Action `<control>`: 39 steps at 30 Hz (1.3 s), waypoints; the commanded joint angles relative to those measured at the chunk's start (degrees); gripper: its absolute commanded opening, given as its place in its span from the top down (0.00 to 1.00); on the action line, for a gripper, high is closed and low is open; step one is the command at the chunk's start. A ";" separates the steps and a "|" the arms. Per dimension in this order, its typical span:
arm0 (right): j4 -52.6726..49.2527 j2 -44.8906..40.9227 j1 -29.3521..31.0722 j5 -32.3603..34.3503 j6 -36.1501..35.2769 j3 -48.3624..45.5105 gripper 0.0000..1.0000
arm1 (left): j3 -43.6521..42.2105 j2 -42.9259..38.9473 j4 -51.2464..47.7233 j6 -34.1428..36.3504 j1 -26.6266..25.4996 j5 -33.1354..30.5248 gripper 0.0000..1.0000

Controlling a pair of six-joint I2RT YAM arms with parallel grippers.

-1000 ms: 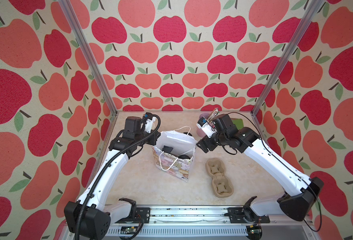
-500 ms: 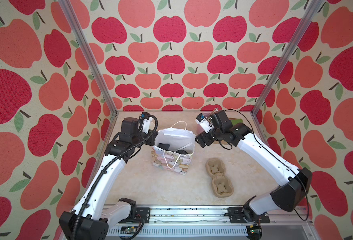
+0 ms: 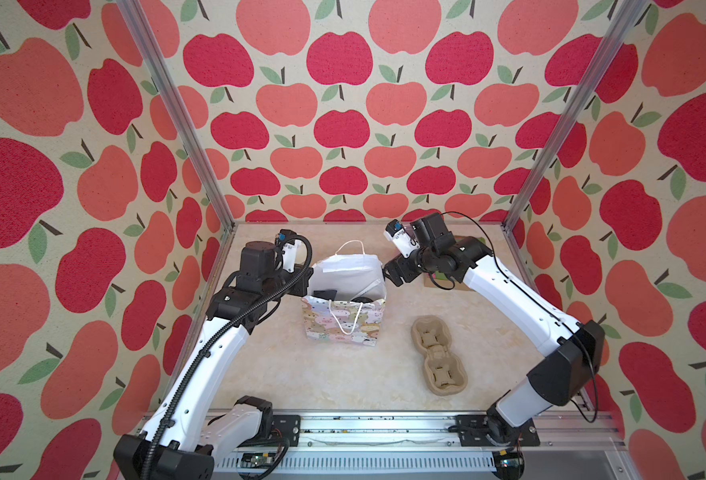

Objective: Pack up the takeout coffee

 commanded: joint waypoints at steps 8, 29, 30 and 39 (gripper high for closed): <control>-0.09 0.97 -0.62 -1.36 1.00 2.45 0.08 | -0.84 -1.59 -1.11 -1.09 -0.27 -0.70 0.65; 15.84 -17.35 -5.52 6.90 1.88 -13.24 0.01 | 0.89 -7.91 3.10 0.12 5.33 -10.71 0.35; 17.67 -19.10 -6.65 6.81 2.84 -15.37 0.01 | 0.80 -8.47 3.51 -0.03 6.28 -11.06 0.33; 29.71 -31.07 -19.68 8.78 10.16 -34.17 0.01 | -5.18 -10.53 9.46 -5.33 18.54 -9.59 0.12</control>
